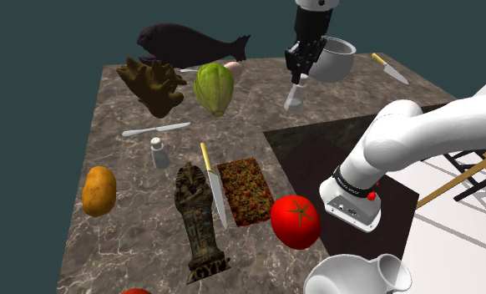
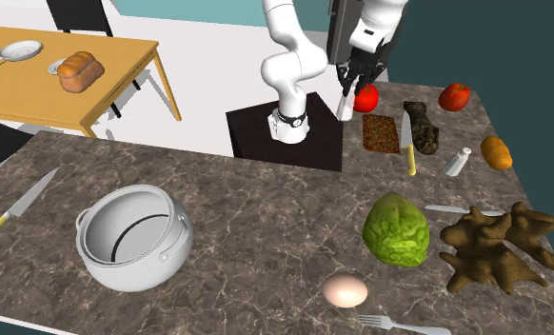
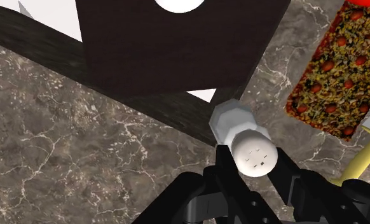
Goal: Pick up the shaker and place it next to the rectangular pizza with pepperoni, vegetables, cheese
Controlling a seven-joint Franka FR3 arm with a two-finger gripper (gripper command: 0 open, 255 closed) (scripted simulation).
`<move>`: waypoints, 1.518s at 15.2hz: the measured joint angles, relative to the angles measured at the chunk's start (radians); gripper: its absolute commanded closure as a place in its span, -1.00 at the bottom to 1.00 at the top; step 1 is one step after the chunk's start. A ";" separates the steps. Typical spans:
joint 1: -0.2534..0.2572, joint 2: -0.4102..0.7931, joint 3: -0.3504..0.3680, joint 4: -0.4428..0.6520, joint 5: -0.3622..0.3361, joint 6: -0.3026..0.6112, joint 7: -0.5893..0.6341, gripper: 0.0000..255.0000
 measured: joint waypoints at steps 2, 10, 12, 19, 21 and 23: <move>0.021 -0.026 0.040 -0.010 0.037 -0.015 0.045 1.00; 0.080 -0.075 0.161 -0.053 0.148 -0.012 0.170 1.00; 0.082 -0.077 0.167 -0.080 0.153 0.013 0.171 1.00; 0.093 -0.087 0.191 -0.178 0.176 0.101 0.172 1.00; 0.095 -0.088 0.195 -0.203 0.181 0.125 0.170 1.00; 0.099 -0.089 0.203 -0.233 0.188 0.154 0.170 1.00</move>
